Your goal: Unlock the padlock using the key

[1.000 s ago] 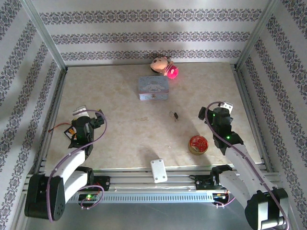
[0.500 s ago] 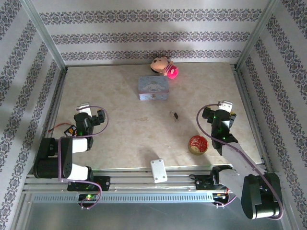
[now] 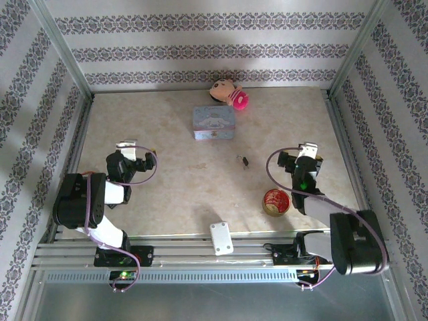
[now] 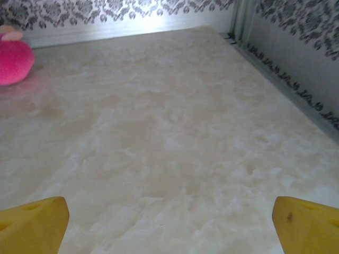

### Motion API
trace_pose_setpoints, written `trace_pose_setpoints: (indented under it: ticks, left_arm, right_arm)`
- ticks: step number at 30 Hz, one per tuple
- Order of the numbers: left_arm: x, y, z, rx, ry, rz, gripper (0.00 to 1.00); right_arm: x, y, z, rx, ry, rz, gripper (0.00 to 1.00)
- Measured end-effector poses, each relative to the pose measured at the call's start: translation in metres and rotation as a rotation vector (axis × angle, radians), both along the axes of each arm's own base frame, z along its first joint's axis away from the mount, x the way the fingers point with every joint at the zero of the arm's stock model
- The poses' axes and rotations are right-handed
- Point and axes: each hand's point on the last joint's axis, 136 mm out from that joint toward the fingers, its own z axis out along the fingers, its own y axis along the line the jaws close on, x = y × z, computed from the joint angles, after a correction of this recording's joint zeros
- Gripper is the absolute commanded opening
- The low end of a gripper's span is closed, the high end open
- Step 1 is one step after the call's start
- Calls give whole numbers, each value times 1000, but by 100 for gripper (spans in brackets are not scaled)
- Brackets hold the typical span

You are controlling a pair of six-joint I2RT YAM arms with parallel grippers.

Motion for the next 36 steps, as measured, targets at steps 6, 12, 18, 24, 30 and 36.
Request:
trace_pose_setpoints:
  ticks: [6, 12, 18, 24, 30, 36]
  left_arm:
    - [1, 10, -4, 36, 19, 82, 99]
    - [0, 15, -6, 48, 28, 117, 99]
    - [0, 15, -6, 50, 27, 114, 99]
    - [0, 10, -7, 48, 33, 80, 99]
    - [1, 7, -6, 47, 32, 66, 99]
    - [1, 5, -6, 49, 31, 54, 99]
  right_arm:
    - [10, 3, 4, -23, -41, 49, 98]
    - [22, -4, -25, -12, -18, 51, 98]
    - [32, 0, -20, -16, -25, 63, 98]
    - [48, 21, -4, -7, -58, 198, 98]
    - [47, 25, -7, 3, -47, 230, 98]
    - [47, 26, -8, 5, -45, 237, 98]
